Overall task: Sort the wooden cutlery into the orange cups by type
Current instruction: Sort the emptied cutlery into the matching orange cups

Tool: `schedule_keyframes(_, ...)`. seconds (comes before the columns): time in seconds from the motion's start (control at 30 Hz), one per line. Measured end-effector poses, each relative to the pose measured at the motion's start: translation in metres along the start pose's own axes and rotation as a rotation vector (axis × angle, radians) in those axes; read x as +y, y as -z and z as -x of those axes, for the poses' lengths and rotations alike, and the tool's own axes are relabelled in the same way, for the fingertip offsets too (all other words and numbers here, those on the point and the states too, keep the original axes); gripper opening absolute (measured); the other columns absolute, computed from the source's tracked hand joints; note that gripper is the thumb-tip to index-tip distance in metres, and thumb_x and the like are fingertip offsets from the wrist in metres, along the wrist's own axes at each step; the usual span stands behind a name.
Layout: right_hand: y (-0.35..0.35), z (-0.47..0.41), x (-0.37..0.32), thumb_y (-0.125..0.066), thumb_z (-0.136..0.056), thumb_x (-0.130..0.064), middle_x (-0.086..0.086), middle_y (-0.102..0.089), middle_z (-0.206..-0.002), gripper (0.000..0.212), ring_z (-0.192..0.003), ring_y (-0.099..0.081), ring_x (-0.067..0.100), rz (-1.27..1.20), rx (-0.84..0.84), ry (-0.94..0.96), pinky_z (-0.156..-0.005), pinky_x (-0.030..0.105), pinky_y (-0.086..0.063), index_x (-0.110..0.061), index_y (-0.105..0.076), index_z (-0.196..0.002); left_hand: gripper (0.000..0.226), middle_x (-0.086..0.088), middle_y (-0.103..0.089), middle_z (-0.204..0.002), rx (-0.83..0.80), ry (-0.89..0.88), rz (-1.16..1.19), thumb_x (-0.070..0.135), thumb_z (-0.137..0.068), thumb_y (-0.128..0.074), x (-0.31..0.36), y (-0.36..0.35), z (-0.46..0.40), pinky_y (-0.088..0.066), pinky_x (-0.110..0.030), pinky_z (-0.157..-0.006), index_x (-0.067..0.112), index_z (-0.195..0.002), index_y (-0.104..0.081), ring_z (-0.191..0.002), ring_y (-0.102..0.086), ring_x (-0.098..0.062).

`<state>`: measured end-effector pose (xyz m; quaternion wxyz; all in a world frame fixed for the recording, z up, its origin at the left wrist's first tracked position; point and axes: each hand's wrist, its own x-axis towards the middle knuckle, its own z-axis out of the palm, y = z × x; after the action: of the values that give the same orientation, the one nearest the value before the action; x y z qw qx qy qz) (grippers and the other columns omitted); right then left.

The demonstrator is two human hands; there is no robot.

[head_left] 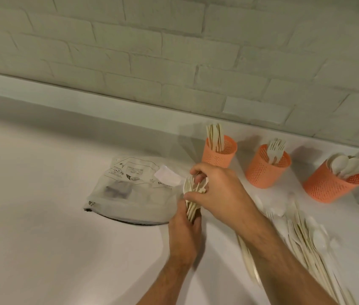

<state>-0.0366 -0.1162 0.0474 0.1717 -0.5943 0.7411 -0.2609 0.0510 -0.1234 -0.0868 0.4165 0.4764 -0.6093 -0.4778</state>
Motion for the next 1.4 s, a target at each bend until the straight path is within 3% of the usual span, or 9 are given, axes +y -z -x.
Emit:
schedule_keyframes(0.13,0.011,-0.002,0.004,-0.091,-0.068,-0.028,-0.012,-0.071,-0.09,0.048,-0.074,-0.063,0.002,-0.052,-0.109,-0.041,-0.07,0.019,-0.053,-0.026,-0.07,-0.111,0.035,0.013,-0.063,-0.078,-0.004,-0.027,-0.014,-0.001,-0.085,-0.061,0.0,0.002,0.001,-0.047,-0.022,-0.063,0.026,-0.106,-0.053,-0.069,-0.06,-0.004)
schedule_keyframes(0.33,0.027,-0.003,0.003,-0.093,-0.064,-0.018,-0.008,-0.071,-0.079,0.033,-0.056,-0.057,-0.005,-0.036,-0.134,0.01,-0.059,0.016,-0.052,-0.022,-0.072,-0.089,0.027,0.008,-0.066,-0.081,-0.045,-0.012,0.073,0.008,-0.085,-0.069,-0.001,0.003,0.0,-0.047,-0.014,-0.063,0.021,-0.106,-0.058,-0.073,-0.062,-0.005)
schedule_keyframes(0.57,0.034,-0.003,-0.001,-0.09,-0.069,-0.015,-0.008,-0.07,-0.073,0.02,-0.07,-0.064,0.004,0.015,-0.12,0.091,-0.067,0.023,-0.056,-0.021,-0.076,-0.081,0.023,0.01,-0.06,-0.07,-0.081,0.007,0.111,0.008,-0.086,-0.068,0.0,0.003,-0.002,-0.043,-0.013,-0.055,0.025,-0.095,-0.058,-0.06,-0.055,-0.003)
schedule_keyframes(0.7,0.039,-0.001,-0.001,-0.089,-0.071,-0.014,-0.005,-0.071,-0.072,0.017,-0.065,-0.063,0.009,-0.032,-0.129,0.098,-0.063,0.023,-0.055,-0.021,-0.076,-0.08,0.023,0.011,-0.057,-0.061,-0.087,0.041,0.122,0.007,-0.086,-0.065,-0.005,0.002,-0.003,-0.041,-0.017,-0.052,0.029,-0.084,-0.058,-0.052,-0.047,-0.005)
schedule_keyframes(0.9,0.051,-0.002,0.008,-0.086,-0.074,-0.013,0.005,-0.068,-0.081,0.019,-0.06,-0.055,0.008,-0.229,-0.066,0.015,-0.063,0.029,-0.054,-0.022,-0.071,-0.082,0.037,-0.003,-0.063,-0.074,-0.077,-0.03,0.113,0.002,-0.087,-0.062,-0.005,0.005,-0.002,-0.048,-0.021,-0.057,0.038,-0.089,-0.055,-0.062,-0.054,-0.015)
schedule_keyframes(0.97,0.046,0.0,0.007,-0.084,-0.076,-0.018,0.002,-0.065,-0.081,0.02,-0.057,-0.052,0.007,-0.188,-0.132,-0.01,-0.059,0.028,-0.048,-0.022,-0.066,-0.081,0.04,0.0,-0.063,-0.075,-0.085,-0.056,0.091,0.001,-0.087,-0.061,-0.007,0.004,-0.002,-0.049,-0.023,-0.058,0.04,-0.092,-0.053,-0.065,-0.057,-0.016)
schedule_keyframes(1.07,0.033,0.006,0.008,-0.085,-0.075,-0.026,0.006,-0.066,-0.078,0.03,-0.061,-0.061,0.019,-0.139,-0.131,0.001,-0.056,0.029,-0.047,-0.018,-0.056,-0.078,0.036,0.005,-0.064,-0.08,-0.09,-0.069,0.064,0.002,-0.086,-0.06,-0.01,0.003,-0.003,-0.053,-0.029,-0.064,0.035,-0.1,-0.054,-0.07,-0.06,-0.013)
schedule_keyframes(1.2,0.032,0.01,0.011,-0.083,-0.074,-0.012,0.0,-0.059,-0.066,0.026,-0.056,-0.056,0.006,-0.153,-0.043,-0.035,-0.056,0.025,-0.045,-0.015,-0.057,-0.075,0.036,0.004,-0.064,-0.078,-0.081,-0.057,0.077,0.002,-0.085,-0.063,-0.011,0.003,-0.002,-0.051,-0.028,-0.063,0.036,-0.092,-0.053,-0.069,-0.059,-0.014)
schedule_keyframes(1.4,0.053,0.012,0.019,-0.085,-0.072,-0.007,0.007,-0.068,-0.073,0.025,-0.062,-0.061,0.013,-0.291,0.047,-0.079,-0.062,0.033,-0.05,-0.016,-0.062,-0.078,0.028,0.011,-0.066,-0.08,-0.082,-0.098,0.105,0.007,-0.09,-0.063,-0.011,0.004,-0.002,-0.05,-0.019,-0.064,0.033,-0.096,-0.056,-0.071,-0.062,-0.008)
